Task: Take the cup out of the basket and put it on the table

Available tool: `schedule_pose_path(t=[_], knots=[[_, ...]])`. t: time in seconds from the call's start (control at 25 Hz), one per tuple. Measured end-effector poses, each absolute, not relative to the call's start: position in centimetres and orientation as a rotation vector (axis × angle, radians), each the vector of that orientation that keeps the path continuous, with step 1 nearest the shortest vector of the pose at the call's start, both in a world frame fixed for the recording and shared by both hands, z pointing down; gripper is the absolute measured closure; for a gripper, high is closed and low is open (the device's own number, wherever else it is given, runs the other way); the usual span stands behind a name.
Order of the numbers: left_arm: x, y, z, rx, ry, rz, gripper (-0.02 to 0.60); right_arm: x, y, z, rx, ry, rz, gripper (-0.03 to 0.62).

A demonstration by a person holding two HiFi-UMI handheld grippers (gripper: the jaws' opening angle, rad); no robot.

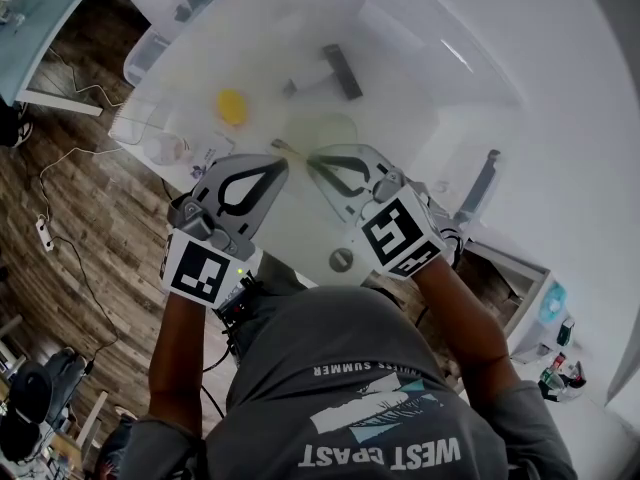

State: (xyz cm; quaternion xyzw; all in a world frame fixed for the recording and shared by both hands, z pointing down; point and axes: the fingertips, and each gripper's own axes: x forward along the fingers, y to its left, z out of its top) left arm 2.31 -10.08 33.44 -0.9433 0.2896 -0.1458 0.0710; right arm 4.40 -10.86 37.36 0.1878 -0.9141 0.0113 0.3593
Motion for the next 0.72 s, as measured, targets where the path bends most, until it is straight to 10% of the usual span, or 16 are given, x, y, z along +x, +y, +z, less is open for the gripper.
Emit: schedule_pose_path(t=[0.72], knots=[[1.0,-8.9,33.6,-2.825,0.903,-0.446,0.572,4.2,-9.9,36.3,0.531,-2.367,-0.016,0.565]])
